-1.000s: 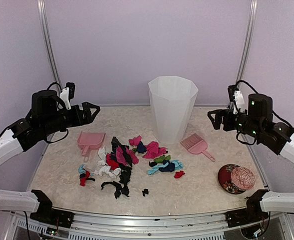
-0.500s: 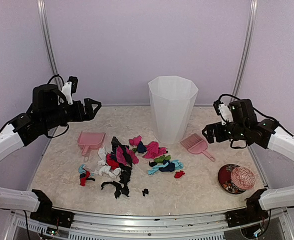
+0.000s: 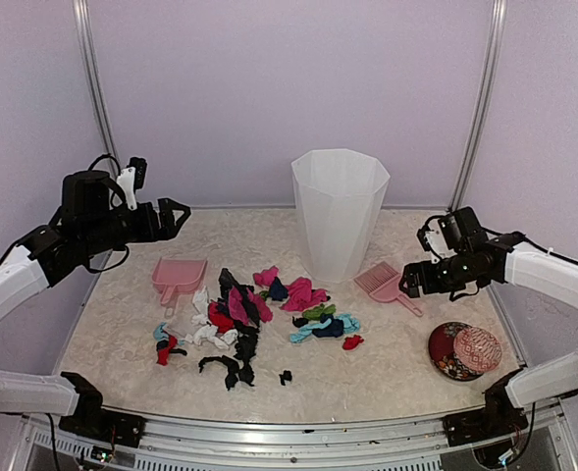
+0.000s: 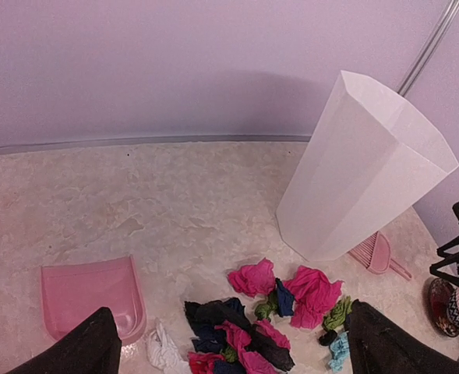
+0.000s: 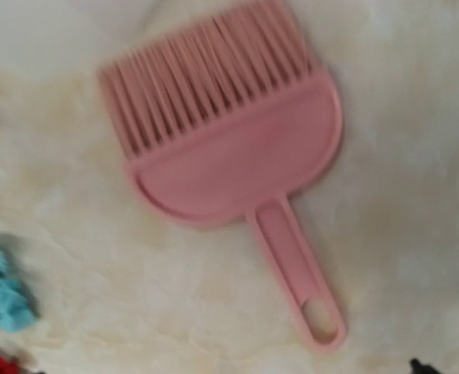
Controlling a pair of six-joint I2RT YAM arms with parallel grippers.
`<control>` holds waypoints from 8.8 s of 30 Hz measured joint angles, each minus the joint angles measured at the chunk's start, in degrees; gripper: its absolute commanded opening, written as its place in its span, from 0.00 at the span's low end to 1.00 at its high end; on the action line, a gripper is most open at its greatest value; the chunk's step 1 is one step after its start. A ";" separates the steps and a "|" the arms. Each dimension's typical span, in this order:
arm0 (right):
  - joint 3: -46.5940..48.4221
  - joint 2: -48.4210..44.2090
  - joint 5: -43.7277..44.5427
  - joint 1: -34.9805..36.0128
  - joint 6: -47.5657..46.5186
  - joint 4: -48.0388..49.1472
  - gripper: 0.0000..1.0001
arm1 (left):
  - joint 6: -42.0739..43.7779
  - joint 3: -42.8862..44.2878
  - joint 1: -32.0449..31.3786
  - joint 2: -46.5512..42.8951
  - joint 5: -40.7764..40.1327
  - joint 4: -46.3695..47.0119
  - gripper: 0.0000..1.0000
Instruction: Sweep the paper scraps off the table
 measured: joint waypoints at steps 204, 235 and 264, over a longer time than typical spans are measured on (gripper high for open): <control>-11.82 1.60 -37.40 22.95 19.67 73.94 0.75 | -22.25 -25.29 -20.96 0.98 29.68 52.68 0.00; -6.14 8.46 -40.61 25.81 27.89 82.90 0.42 | -19.65 -25.29 -21.73 -0.70 27.50 52.59 0.00; -4.42 11.10 -42.97 25.88 30.97 83.43 0.15 | -16.81 -25.20 -21.73 -0.76 27.21 49.86 0.00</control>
